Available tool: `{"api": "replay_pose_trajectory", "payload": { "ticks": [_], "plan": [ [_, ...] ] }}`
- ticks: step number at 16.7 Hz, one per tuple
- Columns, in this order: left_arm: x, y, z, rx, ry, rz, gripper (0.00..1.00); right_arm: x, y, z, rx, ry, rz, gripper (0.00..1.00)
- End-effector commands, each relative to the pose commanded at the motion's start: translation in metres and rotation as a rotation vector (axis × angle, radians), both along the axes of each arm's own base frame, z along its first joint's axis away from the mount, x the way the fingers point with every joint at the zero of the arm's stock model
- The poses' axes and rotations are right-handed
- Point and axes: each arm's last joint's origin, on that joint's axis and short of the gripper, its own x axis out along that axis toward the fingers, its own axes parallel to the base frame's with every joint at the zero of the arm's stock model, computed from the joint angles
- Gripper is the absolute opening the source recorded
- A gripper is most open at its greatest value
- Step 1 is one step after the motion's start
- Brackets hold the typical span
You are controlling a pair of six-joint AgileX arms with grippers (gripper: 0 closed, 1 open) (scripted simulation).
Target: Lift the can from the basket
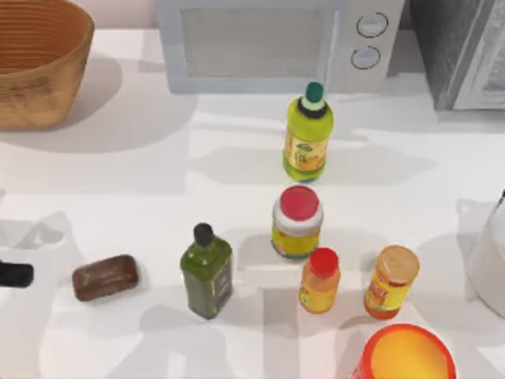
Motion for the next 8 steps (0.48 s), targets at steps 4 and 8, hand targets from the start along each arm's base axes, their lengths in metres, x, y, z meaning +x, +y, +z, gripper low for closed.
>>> {"api": "replay_pose_trajectory", "payload": {
  "ticks": [4, 8],
  "plan": [
    [0.027, -0.005, 0.028, -0.006, -0.003, -0.16, 0.0, 0.0, 0.0, 0.0, 0.0, 0.0, 0.0, 1.0],
    [0.076, -0.015, 0.052, -0.012, -0.02, -0.375, 0.0, 0.0, 0.0, 0.0, 0.0, 0.0, 0.0, 1.0]
  ]
}}
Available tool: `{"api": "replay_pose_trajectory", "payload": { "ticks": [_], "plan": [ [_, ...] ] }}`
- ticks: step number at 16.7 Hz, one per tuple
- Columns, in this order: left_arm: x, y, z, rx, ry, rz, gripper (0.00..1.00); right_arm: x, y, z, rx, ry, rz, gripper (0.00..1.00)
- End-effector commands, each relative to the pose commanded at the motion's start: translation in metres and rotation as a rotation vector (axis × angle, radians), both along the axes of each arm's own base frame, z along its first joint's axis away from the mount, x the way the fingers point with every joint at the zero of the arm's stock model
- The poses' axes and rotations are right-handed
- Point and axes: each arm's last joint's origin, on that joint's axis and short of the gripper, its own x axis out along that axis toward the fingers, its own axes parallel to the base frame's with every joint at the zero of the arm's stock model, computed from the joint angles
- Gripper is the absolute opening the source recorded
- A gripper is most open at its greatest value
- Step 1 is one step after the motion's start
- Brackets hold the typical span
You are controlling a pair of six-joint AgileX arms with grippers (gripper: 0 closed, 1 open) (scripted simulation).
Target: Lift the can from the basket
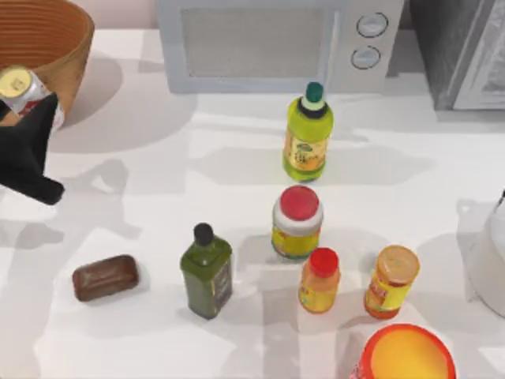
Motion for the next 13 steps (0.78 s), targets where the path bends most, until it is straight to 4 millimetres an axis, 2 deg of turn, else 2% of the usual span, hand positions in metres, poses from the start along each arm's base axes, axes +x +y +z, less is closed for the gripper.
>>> {"api": "replay_pose_trajectory", "payload": {
  "ticks": [3, 6, 10, 13],
  "plan": [
    [0.048, -0.01, 0.003, -0.004, -0.011, -0.182, 0.0, 0.0, 0.0, 0.0, 0.0, 0.0, 0.0, 1.0],
    [0.098, -0.024, -0.014, -0.007, -0.018, -0.369, 0.0, 0.0, 0.0, 0.0, 0.0, 0.0, 0.0, 1.0],
    [0.154, -0.046, -0.064, -0.011, -0.021, -0.615, 0.0, 0.0, 0.0, 0.0, 0.0, 0.0, 0.0, 1.0],
    [0.181, -0.063, -0.113, -0.014, -0.021, -0.786, 0.0, 0.0, 0.0, 0.0, 0.0, 0.0, 0.0, 1.0]
  ]
}}
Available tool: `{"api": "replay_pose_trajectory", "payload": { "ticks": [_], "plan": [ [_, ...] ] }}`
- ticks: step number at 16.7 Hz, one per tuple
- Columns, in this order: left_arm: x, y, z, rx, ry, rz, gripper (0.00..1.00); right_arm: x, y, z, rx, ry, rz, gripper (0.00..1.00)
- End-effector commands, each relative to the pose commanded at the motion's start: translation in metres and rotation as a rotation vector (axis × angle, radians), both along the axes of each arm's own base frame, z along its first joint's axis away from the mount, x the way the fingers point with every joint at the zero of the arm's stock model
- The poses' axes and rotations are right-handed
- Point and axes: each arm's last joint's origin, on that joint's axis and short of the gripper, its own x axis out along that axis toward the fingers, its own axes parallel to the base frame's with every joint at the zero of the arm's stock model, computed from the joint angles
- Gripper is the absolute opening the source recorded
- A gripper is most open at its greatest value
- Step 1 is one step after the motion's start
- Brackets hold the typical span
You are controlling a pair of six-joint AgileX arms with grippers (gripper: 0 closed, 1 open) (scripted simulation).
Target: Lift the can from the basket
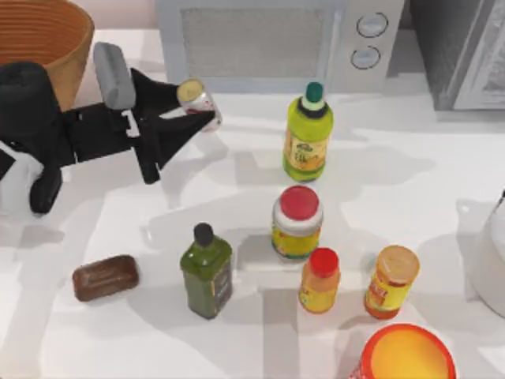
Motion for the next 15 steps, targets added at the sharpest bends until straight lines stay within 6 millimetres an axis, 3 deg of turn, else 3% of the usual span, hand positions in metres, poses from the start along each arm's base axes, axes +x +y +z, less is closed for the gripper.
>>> {"api": "replay_pose_trajectory", "payload": {
  "ticks": [4, 7, 14, 15],
  "plan": [
    [0.012, -0.022, -0.062, -0.001, 0.002, -0.192, 0.0, 0.0, 0.0, 0.0, 0.0, 0.0, 0.0, 1.0],
    [0.011, -0.036, -0.091, -0.002, 0.002, -0.294, 0.0, 0.0, 0.0, 0.0, 0.0, 0.0, 0.0, 1.0],
    [0.009, -0.043, -0.1, -0.003, 0.002, -0.332, 0.0, 0.0, 0.0, 0.0, 0.0, 0.0, 0.0, 1.0],
    [0.009, -0.043, -0.1, -0.003, 0.002, -0.332, 0.08, 0.0, 0.0, 0.0, 0.0, 0.0, 0.0, 1.0]
  ]
}}
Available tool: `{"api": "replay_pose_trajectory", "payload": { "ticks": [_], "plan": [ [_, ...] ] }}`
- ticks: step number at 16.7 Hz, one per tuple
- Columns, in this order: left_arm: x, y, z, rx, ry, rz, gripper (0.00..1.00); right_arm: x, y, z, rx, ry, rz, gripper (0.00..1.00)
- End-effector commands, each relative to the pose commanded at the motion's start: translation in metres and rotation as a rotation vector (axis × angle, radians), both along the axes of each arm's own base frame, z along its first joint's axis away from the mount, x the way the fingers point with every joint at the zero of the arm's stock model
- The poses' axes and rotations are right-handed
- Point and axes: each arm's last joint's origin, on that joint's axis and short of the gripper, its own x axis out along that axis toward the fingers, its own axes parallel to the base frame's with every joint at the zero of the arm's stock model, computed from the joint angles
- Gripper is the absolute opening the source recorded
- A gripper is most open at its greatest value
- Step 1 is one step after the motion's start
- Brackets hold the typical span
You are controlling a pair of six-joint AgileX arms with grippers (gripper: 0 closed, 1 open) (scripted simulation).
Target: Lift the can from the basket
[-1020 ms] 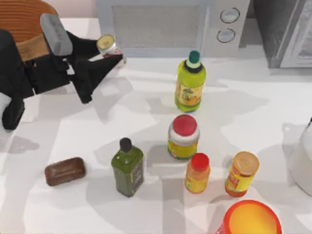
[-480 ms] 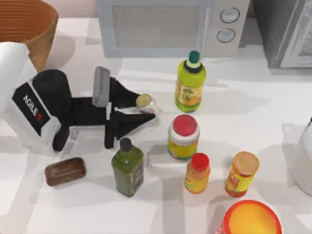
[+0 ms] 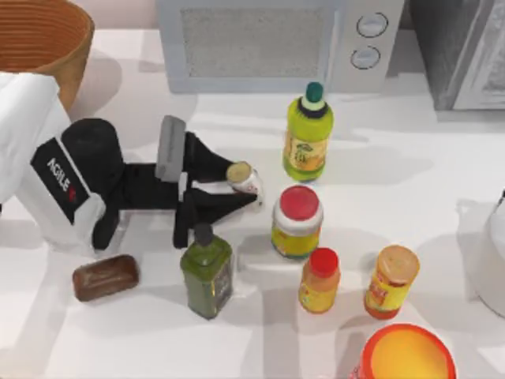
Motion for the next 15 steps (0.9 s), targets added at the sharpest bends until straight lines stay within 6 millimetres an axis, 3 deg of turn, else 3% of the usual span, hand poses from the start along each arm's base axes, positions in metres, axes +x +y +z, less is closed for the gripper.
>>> {"api": "replay_pose_trajectory", "payload": {
  "ticks": [12, 15],
  "plan": [
    [0.0, 0.0, 0.0, 0.0, 0.0, 0.0, 0.98, 0.0, 0.0, 0.0, 0.0, 0.0, 0.0, 1.0],
    [0.0, 0.0, 0.0, 0.0, 0.0, 0.0, 1.0, 0.0, 0.0, 0.0, 0.0, 0.0, 0.0, 1.0]
  ]
}}
